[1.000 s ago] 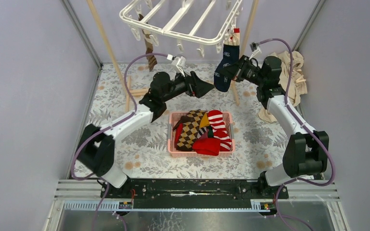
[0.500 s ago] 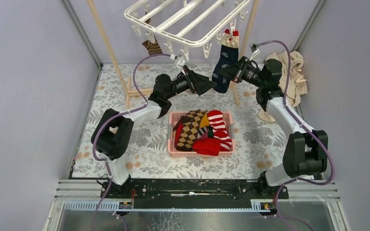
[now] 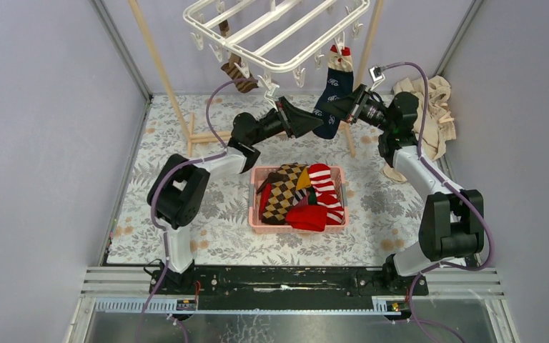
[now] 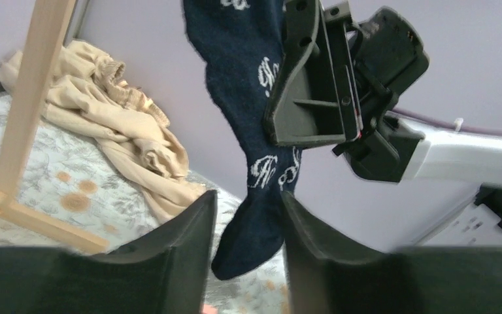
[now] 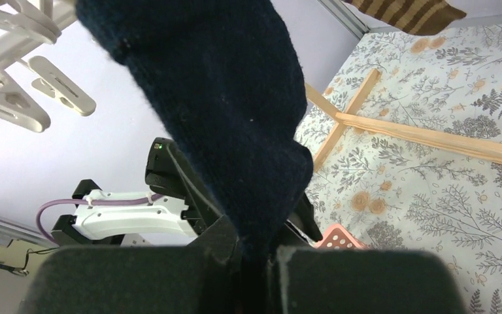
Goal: Remove the socks clipped to the hanger
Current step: Remove the sock from the hanger.
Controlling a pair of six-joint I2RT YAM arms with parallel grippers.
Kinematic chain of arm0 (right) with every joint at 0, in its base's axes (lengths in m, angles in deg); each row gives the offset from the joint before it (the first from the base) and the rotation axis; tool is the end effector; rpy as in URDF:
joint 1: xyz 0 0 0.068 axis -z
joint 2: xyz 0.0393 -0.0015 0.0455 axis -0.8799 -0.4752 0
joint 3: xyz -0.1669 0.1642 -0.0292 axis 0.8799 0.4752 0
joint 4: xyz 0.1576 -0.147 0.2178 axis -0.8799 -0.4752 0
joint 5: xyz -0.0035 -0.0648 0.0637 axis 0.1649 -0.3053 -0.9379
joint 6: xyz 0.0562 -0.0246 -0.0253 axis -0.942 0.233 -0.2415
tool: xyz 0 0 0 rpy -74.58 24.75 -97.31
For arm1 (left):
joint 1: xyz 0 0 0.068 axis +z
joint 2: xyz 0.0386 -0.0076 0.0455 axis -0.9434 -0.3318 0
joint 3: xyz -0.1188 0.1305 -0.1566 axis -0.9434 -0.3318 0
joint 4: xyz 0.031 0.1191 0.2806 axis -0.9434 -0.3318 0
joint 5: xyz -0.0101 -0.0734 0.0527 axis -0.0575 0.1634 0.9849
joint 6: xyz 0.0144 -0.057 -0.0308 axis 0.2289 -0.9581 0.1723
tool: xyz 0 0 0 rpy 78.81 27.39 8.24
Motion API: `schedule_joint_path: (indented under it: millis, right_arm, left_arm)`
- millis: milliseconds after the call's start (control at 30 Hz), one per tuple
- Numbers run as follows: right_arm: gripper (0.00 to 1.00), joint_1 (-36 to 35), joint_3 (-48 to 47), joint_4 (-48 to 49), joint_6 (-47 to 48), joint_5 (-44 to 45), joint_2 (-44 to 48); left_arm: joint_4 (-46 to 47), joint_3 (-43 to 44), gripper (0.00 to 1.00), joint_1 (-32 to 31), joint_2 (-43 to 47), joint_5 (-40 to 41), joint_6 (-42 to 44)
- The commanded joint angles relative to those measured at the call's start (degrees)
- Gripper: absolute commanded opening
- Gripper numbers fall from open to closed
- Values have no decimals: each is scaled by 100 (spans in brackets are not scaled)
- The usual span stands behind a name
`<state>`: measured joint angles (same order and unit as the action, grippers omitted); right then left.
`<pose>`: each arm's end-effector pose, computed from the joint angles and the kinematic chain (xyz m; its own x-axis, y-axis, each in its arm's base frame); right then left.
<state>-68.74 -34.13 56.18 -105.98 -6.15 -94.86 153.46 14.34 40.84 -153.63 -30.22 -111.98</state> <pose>0.3938 0.0909 0.2962 -0.5418 0.4486 -0.7107 -0.6831 0.2575 0.6834 0.3863 -0.2567 0.2276 -0.4488 -0.4653 -0.7629 0.8232 0.1169 -0.5556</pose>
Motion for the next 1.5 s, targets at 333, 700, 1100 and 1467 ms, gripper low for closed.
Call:
schedule_joint_path:
  millis: [333,700,1100,1467]
  right_arm:
    - [28,-80,-351,-851,954,129,173]
    - [56,-71,-1736,-3098,3092,1705,687]
    - [74,-544,-2967,-3351,4410,3498,457]
    - [75,-651,-3419,-2950,4447,4057,-121]
  left_arm:
    - [158,297,0,118,104,-594,-220]
    - [-315,84,0,332,530,-519,-37]
    - [-829,220,0,333,623,-397,121]
    - [-1040,251,0,333,745,-419,266]
